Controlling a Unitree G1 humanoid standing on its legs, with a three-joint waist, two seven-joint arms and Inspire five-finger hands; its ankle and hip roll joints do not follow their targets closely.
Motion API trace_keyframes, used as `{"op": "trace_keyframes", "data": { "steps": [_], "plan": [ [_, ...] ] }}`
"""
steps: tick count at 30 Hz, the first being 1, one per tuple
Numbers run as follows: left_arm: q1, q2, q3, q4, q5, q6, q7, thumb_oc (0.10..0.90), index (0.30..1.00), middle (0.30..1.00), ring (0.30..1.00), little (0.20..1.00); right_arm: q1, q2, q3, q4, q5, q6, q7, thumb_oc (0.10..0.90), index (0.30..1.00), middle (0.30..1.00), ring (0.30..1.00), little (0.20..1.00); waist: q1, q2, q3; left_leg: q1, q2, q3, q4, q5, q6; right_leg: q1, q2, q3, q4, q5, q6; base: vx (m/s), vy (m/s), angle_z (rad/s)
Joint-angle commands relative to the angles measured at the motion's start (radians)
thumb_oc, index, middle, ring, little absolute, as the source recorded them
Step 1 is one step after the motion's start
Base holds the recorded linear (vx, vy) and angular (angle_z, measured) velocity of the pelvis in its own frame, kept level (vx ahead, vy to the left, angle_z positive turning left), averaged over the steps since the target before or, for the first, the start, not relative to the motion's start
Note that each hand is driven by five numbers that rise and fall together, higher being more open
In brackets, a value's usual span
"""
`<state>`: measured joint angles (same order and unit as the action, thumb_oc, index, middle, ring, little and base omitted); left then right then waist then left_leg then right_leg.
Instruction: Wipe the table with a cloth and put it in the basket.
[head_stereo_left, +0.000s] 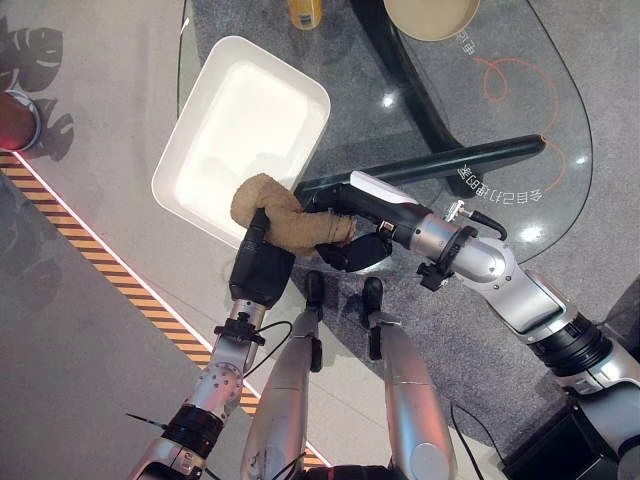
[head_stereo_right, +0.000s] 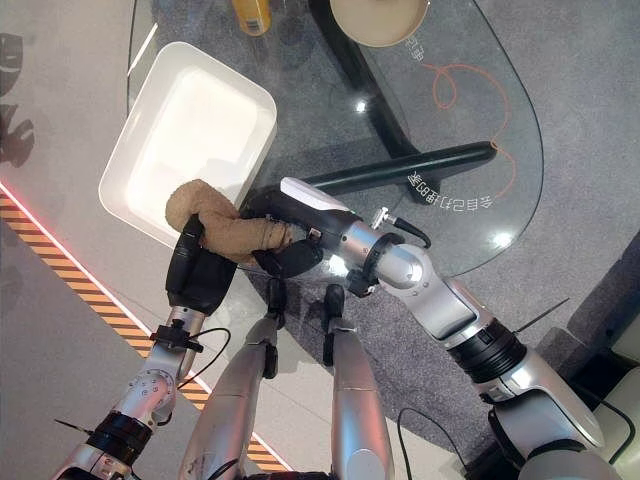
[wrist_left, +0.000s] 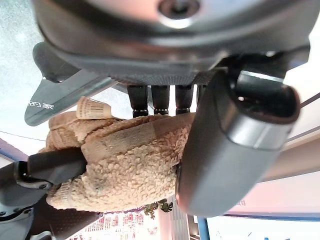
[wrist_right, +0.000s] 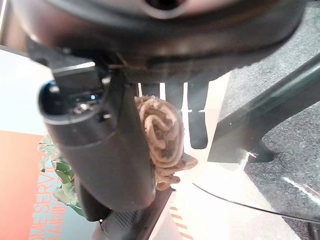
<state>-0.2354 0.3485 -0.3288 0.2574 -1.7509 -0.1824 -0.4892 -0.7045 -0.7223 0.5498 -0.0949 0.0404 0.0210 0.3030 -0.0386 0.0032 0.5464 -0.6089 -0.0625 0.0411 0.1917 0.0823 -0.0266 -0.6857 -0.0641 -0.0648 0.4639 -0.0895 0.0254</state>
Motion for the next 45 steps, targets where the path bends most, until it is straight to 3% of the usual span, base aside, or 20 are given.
{"op": "trace_keyframes", "data": {
  "steps": [1,8,9,10,23,36,39,45],
  "plan": [
    [-0.219,-0.059,0.05,-0.237,0.043,0.006,-0.183,0.1,0.3,0.3,0.3,0.2,0.057,0.017,0.137,-0.066,-0.015,-0.045,0.113,0.1,0.3,0.3,0.3,0.2,0.016,-0.037,-0.026,-0.031,-0.037,-0.011,0.139,-0.098,0.018,0.063,0.026,-0.013,-0.185,0.102,0.039,0.0,0.0,0.0],
    [-0.22,-0.074,0.054,-0.231,0.05,0.003,-0.187,0.1,0.3,0.3,0.3,0.2,0.066,0.033,0.114,-0.055,-0.029,-0.031,0.037,0.1,0.3,0.3,0.3,0.2,0.012,-0.035,-0.026,-0.036,-0.039,-0.009,0.143,-0.1,0.019,0.056,0.026,-0.013,-0.182,0.102,0.039,0.0,0.0,0.0],
    [-0.219,-0.076,0.055,-0.229,0.052,0.002,-0.188,0.1,0.3,0.3,0.3,0.2,0.069,0.035,0.109,-0.055,-0.028,-0.028,0.024,0.185,0.373,0.373,0.373,0.285,0.012,-0.035,-0.026,-0.036,-0.039,-0.009,0.143,-0.101,0.019,0.056,0.026,-0.013,-0.182,0.102,0.04,0.0,0.0,0.0],
    [-0.219,-0.077,0.056,-0.228,0.051,0.001,-0.19,0.1,0.3,0.3,0.3,0.2,0.075,0.039,0.102,-0.054,-0.032,-0.027,0.008,0.8,0.9,0.9,0.9,0.9,0.01,-0.035,-0.026,-0.038,-0.039,-0.008,0.144,-0.101,0.019,0.054,0.026,-0.013,-0.179,0.102,0.04,0.0,0.0,0.0],
    [-0.212,-0.092,0.086,-0.226,0.062,0.002,-0.186,0.1,0.3,0.3,0.3,0.2,0.127,0.053,-0.015,-0.074,-0.103,-0.018,-0.195,0.8,0.9,0.9,0.9,0.9,-0.002,-0.04,-0.026,-0.037,-0.038,0.0,0.15,-0.114,0.025,0.049,0.029,-0.008,-0.175,0.101,0.042,0.0,0.0,0.0],
    [-0.189,-0.11,0.133,-0.231,0.083,0.001,-0.197,0.1,0.3,0.3,0.3,0.2,0.218,0.098,-0.166,-0.09,-0.08,-0.078,-0.392,0.8,0.9,0.9,0.9,0.9,-0.018,-0.04,-0.026,-0.033,-0.034,0.012,0.152,-0.127,0.033,0.046,0.032,0.004,-0.172,0.101,0.048,0.0,0.001,-0.01],
    [-0.182,-0.114,0.145,-0.234,0.102,-0.017,-0.197,0.1,0.3,0.3,0.3,0.2,0.24,0.117,-0.197,-0.092,-0.057,-0.099,-0.421,0.8,0.9,0.9,0.9,0.9,-0.021,-0.039,-0.026,-0.033,-0.033,0.013,0.152,-0.129,0.034,0.044,0.033,0.007,-0.169,0.1,0.049,0.01,0.011,-0.06],
    [-0.17,-0.094,0.206,-0.24,0.169,-0.124,-0.173,0.1,0.3,0.3,0.3,0.2,0.29,0.133,-0.238,-0.084,-0.055,-0.109,-0.414,0.8,0.9,0.9,0.9,0.9,-0.021,-0.029,-0.026,-0.033,-0.03,0.017,0.154,-0.134,0.035,0.042,0.03,0.008,-0.166,0.095,0.048,0.0,0.0,0.0]
  ]
}}
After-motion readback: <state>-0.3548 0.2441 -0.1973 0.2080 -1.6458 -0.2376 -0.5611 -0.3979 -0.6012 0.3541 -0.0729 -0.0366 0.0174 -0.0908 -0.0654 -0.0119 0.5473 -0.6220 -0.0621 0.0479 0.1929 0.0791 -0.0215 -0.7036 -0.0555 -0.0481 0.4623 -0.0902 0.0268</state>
